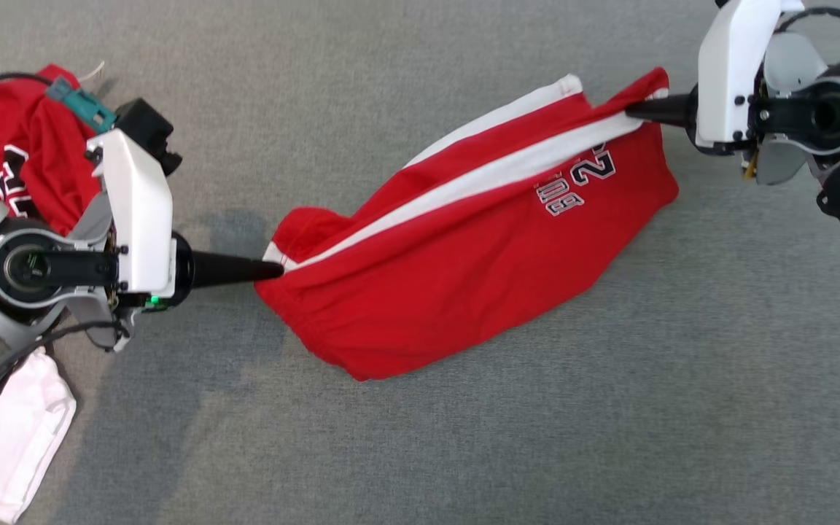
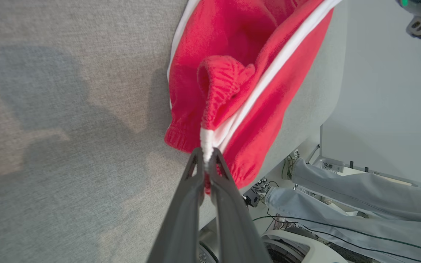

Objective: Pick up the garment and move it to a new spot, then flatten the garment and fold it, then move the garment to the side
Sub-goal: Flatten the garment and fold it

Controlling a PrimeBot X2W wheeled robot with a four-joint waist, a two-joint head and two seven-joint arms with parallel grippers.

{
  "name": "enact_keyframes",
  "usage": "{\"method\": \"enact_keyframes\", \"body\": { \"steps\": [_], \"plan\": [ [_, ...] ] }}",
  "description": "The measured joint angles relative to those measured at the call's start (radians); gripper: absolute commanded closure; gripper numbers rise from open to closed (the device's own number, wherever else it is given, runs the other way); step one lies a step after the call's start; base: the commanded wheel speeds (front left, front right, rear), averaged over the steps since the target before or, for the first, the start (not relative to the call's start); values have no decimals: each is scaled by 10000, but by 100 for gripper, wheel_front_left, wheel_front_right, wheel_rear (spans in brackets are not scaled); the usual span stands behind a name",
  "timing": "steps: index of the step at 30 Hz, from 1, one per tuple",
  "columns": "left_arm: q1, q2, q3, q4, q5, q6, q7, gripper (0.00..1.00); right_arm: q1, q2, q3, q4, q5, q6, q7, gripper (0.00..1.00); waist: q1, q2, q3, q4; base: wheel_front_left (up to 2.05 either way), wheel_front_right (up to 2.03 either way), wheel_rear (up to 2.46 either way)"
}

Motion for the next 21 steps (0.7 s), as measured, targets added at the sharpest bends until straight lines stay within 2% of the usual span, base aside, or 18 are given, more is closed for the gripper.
{"method": "enact_keyframes", "body": {
  "steps": [13,14,15,16,21],
  "plan": [
    [-558,-844,303,1214,148,-435,-23,100,-1033,811,-100,1615,-602,0,-769,100,0,0,1069,482,0,0,0],
    [-559,-880,324,1266,150,-449,-33,73,-1049,838,-105,1712,-602,0,-782,84,0,0,1067,491,0,0,0],
    [-560,-930,353,1306,161,-476,-63,51,-1062,857,-107,1785,-600,0,-836,54,0,0,1048,494,0,0,0],
    [-560,-989,364,1346,165,-508,-63,0,-1061,878,-104,1833,-602,0,-911,0,0,0,1008,492,0,0,0],
    [-512,-980,368,1567,322,-533,-13,0,-801,986,-90,1797,-472,0,-1377,0,0,0,644,419,0,0,0]
  ]
}}
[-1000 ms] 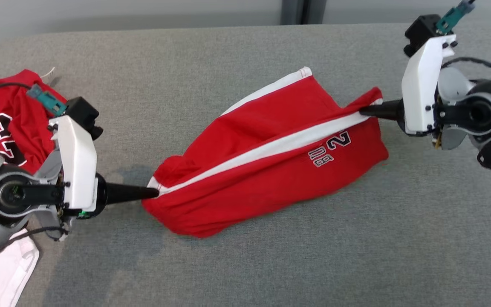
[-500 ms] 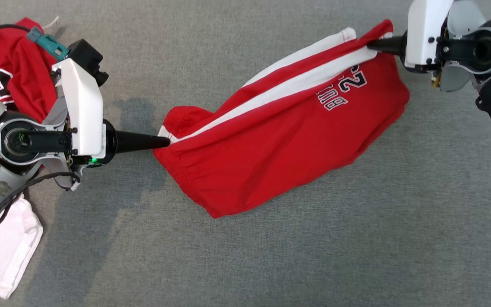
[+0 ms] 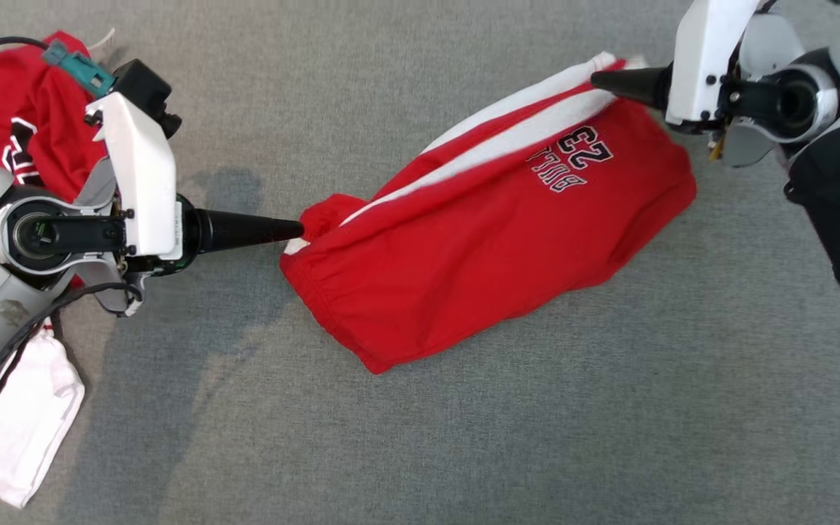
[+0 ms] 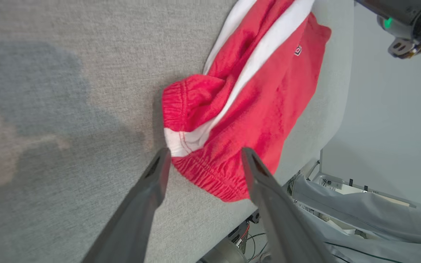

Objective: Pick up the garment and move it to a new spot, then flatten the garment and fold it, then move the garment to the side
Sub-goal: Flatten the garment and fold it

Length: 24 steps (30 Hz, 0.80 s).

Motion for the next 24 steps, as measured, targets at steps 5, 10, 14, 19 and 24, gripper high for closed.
{"method": "enact_keyframes", "body": {
  "steps": [5,10,14,19,24],
  "plan": [
    [185,207,182,-13,140,-25,-382,0,480,-27,0,-660,345,0,-940,0,0,0,-528,-139,0,0,0],
    [505,575,614,-683,963,-36,-1860,0,1212,-391,115,-1839,675,-2,-2439,0,0,0,-1128,-281,0,0,0],
    [1248,867,884,-1022,1950,-67,-3835,0,1952,-876,382,-2667,556,-2,-4477,0,0,0,-1621,-372,0,0,0],
    [2404,974,1258,-1041,2941,-67,-6717,0,2958,-1292,696,-2974,157,-2,-7125,0,0,0,-2244,-429,0,0,0],
    [3611,1216,1728,-1185,3800,464,-9530,0,3911,-1436,966,-2771,-211,-2,-8957,0,0,0,-2740,-397,0,0,0]
  ]
}}
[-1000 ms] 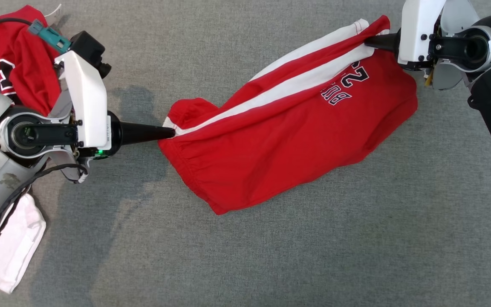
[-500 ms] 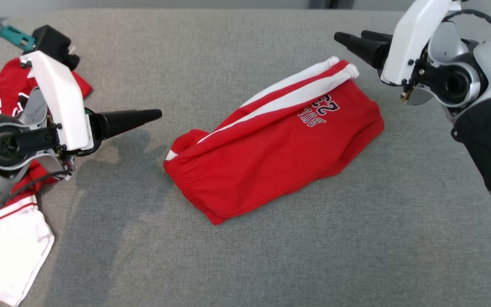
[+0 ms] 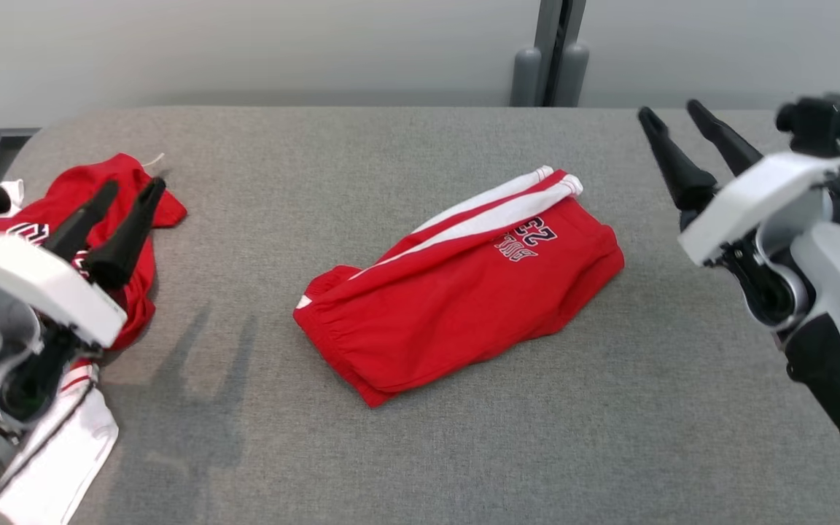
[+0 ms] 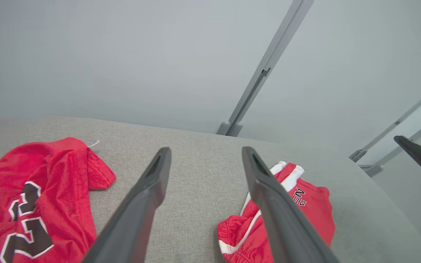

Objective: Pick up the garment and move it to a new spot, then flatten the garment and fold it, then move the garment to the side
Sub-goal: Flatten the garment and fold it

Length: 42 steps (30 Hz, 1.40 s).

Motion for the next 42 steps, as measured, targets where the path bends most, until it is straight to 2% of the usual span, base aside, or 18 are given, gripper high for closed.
{"method": "enact_keyframes", "body": {
  "steps": [4,8,9,10,15,17,19,22,31,40,41,42],
  "plan": [
    [999,-77,221,-650,433,474,-1603,0,709,2,-73,408,67,0,-800,0,0,0,-197,187,0,0,0],
    [1870,-238,1126,-1394,1310,1331,-2006,0,1271,38,-77,940,219,0,-999,0,0,0,-250,453,0,0,0],
    [2406,-575,2029,-1833,2359,1785,-2021,0,1363,81,21,1177,357,0,-997,0,0,0,-231,601,0,0,0],
    [2723,-830,2525,-2088,2826,1941,-2023,0,1358,79,50,1313,389,0,-972,0,0,0,-208,682,0,0,0],
    [4421,-2017,4061,-2924,5189,2190,-2038,0,1179,115,196,1893,1174,0,0,0,0,0,2,1110,0,0,0],
    [4854,-2311,4364,-2949,5845,2180,-2038,0,1006,48,366,2167,1200,0,337,0,0,0,113,1294,0,0,0],
    [5056,-2460,4443,-2903,6057,2084,-2040,0,881,13,408,2303,1300,0,545,0,0,0,180,1390,0,0,0],
    [5337,-2974,4554,-2840,6479,1634,-2038,0,569,-134,514,2853,1457,0,993,0,0,0,394,1688,0,0,0],
    [5432,-3891,5078,-2458,7283,719,-2040,0,-370,-219,579,4449,1835,0,2247,0,1,0,1121,2522,0,0,0],
    [5391,-4426,5336,-2036,7781,284,-2040,0,-1023,-151,286,5513,2523,2,4782,0,0,0,1469,2976,0,0,0],
    [5391,-4472,5350,-2004,7822,247,-2038,0,-1072,-138,240,5565,2614,2,5041,2,0,0,1466,2976,0,0,0],
    [5391,-4518,5361,-1971,7845,236,-2038,0,-1124,-121,228,5605,2642,2,5210,55,0,0,1457,2972,0,0,0]
  ]
}}
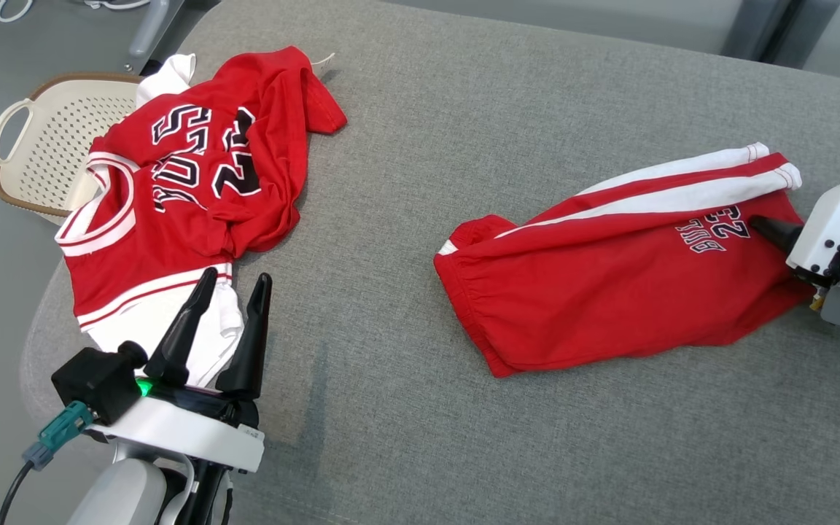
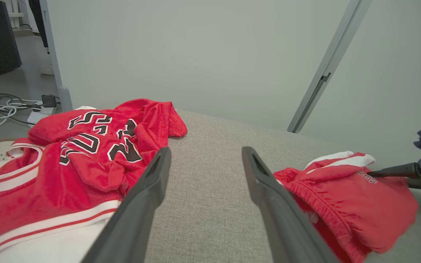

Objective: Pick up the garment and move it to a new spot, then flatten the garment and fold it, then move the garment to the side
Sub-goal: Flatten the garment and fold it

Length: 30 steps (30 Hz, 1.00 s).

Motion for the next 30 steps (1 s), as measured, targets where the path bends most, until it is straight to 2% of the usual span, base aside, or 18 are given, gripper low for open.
{"method": "enact_keyframes", "body": {
  "steps": [1,4,7,11,21,30],
  "plan": [
    [0,-36,10,52,36,-50,0,0,-31,46,-2,31,0,-2,82,100,0,0,-22,-11,0,0,0],
    [1,-113,44,196,98,-117,0,0,9,249,12,-17,4,-4,13,100,0,0,-132,-78,0,0,0],
    [9,-211,63,278,169,-176,0,0,318,445,-4,-349,31,-4,-637,100,0,0,-324,-188,0,0,0],
    [71,-255,111,324,328,-224,-2,0,872,539,-414,-953,633,-2,-1220,100,0,0,-692,-436,0,0,0],
    [816,-326,59,326,447,-161,0,0,2754,17,-518,-2403,1174,-2,-2096,100,0,0,-1745,-1632,0,0,0],
    [1333,-389,-6,58,424,-54,2,0,3738,-454,-575,-2842,1459,-2,-2801,100,0,0,-2366,-2810,0,0,0]
  ]
}}
